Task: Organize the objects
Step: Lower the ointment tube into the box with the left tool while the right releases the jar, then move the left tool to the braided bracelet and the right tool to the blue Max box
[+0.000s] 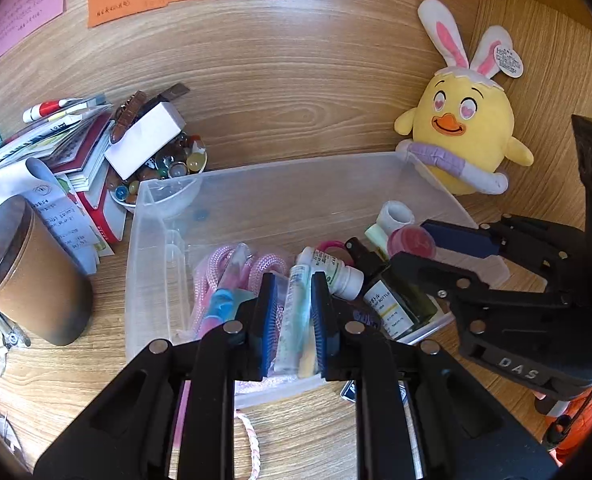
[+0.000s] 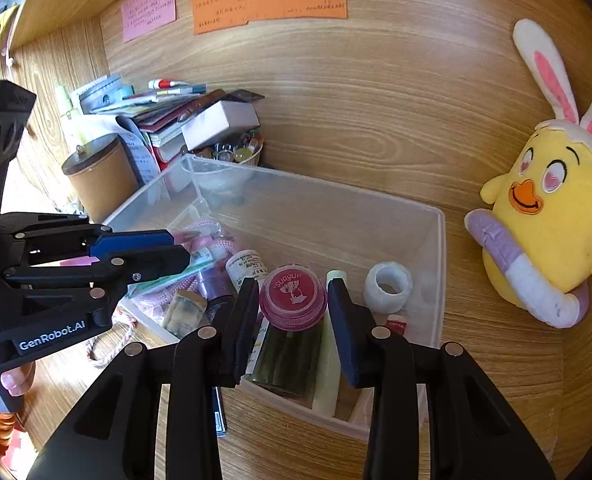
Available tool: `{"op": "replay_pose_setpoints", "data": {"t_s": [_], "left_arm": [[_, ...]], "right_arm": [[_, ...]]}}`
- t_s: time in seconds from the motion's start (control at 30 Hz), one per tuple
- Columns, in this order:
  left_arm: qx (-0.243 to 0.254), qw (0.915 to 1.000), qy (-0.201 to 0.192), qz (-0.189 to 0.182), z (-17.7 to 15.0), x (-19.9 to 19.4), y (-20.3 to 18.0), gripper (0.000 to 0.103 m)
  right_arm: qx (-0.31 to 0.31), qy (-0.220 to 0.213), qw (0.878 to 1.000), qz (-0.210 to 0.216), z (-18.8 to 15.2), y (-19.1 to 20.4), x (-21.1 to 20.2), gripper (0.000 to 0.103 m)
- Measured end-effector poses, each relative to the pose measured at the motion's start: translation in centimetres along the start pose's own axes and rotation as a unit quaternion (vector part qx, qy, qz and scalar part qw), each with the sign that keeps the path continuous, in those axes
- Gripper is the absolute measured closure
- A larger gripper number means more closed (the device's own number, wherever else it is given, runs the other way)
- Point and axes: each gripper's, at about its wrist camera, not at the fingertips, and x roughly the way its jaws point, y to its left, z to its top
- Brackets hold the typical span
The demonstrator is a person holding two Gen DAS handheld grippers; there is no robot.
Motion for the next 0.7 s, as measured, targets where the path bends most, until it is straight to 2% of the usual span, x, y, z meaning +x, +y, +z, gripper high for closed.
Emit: {"op": "replay_pose_setpoints", "data": {"t_s": [0.1, 0.2, 0.27, 0.6, 0.7], "left_arm": [[0.003, 1.0, -0.004, 0.002, 0.0, -0.3, -0.1, 0.085], [0.004, 0.9999, -0.012, 0.005, -0.1, -1.1, -0.3, 0.071], [0.004, 0.9997, -0.021, 0.01, -0.2, -1.8, -0.3, 0.058], [-0.008, 0.9976, -0.059, 0.035, -1.7, -6.5, -0.2, 0.028], [-0.007, 0.9964, -0.067, 0.052, -2.8, -7.8, -0.1, 0.016]], "right_arm": [[-0.001, 0.008, 1.0, 0.0, -0.2, 0.1, 0.7, 0.07], [-0.001, 0.015, 1.0, 0.0, -0.2, 0.2, 0.9, 0.07], [0.001, 0.016, 1.0, 0.002, -0.3, 0.1, 0.7, 0.069], [-0.013, -0.034, 0.999, -0.006, -0.7, 1.3, -3.8, 0.037], [-0.022, -0.043, 0.999, -0.008, -1.4, 2.2, -5.1, 0.034]]}}
